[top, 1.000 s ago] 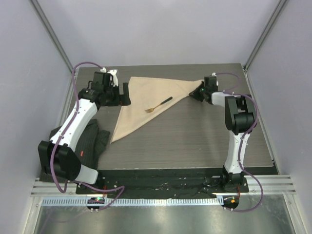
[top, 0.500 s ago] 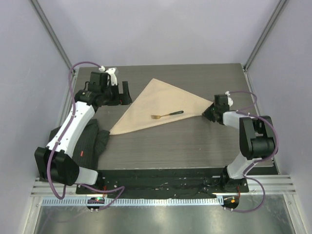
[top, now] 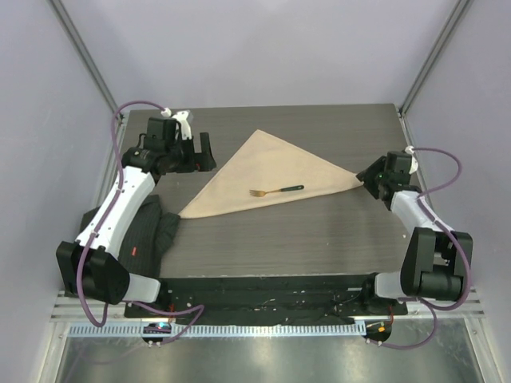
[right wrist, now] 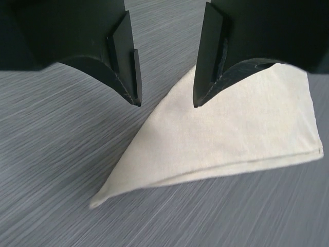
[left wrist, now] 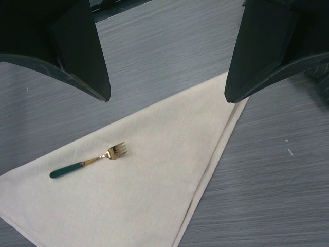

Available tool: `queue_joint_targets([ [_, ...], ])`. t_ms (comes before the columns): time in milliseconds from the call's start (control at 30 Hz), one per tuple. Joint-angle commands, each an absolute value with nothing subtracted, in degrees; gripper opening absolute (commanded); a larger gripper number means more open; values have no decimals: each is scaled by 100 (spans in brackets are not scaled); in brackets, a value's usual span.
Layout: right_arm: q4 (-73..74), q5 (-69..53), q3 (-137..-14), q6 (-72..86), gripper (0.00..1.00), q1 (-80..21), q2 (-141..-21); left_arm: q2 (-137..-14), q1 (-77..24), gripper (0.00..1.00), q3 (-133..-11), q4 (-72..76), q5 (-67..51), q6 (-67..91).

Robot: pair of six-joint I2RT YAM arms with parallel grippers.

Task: Fold the napkin, place the utensils inside, and roll it up
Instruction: Fold the napkin

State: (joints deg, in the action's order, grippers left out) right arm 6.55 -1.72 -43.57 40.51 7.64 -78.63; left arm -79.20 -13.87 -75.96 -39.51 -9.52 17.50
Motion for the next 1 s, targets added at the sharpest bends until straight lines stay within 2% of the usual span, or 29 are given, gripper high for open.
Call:
queue_joint_targets([
  [0, 809, -561, -4474, 3666, 44, 1308, -7918, -7813, -1398, 100, -7752, -3788, -896, 1714],
  [100, 616, -737, -4482, 3604, 41, 1432, -8217, -7875, -1398, 100, -7752, -3806, -896, 1714],
  [967, -202, -923, -5106, 3428, 48, 1705, -9457, -8024, -1406, 100, -7770, -3867, -817, 1670],
])
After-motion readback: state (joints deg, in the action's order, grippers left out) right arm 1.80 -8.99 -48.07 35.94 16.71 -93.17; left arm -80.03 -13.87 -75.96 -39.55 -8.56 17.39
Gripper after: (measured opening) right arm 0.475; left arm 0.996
